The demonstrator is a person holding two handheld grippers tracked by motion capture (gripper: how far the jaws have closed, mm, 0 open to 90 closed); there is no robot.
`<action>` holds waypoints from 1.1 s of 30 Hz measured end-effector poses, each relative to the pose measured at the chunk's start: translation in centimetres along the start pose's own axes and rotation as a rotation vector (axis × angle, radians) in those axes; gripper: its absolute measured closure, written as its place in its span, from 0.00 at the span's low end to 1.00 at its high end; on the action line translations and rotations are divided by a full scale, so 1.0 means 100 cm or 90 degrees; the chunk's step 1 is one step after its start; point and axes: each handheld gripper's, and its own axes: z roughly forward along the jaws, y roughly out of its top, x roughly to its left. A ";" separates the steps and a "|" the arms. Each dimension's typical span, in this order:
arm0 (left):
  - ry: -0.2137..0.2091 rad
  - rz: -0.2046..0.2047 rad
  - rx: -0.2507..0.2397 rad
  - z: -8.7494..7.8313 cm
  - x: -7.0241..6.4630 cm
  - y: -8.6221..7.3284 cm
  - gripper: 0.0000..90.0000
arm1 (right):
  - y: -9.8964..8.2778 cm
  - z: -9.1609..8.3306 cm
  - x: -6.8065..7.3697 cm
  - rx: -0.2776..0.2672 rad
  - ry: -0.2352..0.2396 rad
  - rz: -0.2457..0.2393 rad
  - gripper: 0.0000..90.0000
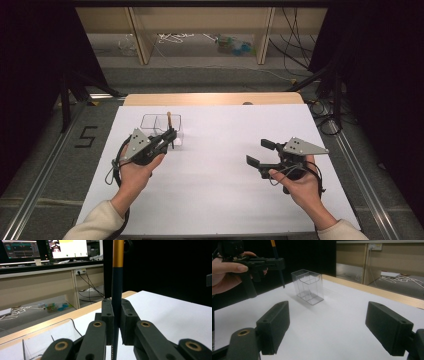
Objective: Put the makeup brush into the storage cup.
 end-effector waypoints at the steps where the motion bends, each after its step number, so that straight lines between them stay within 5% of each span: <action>1: 0.000 0.003 0.001 0.000 0.000 0.000 0.92 | 0.000 -0.001 0.000 0.005 0.000 0.002 0.23; 33: 0.023 -0.004 -0.003 -0.004 0.011 -0.001 0.92 | -0.002 -0.006 -0.002 0.003 -0.008 -0.005 0.23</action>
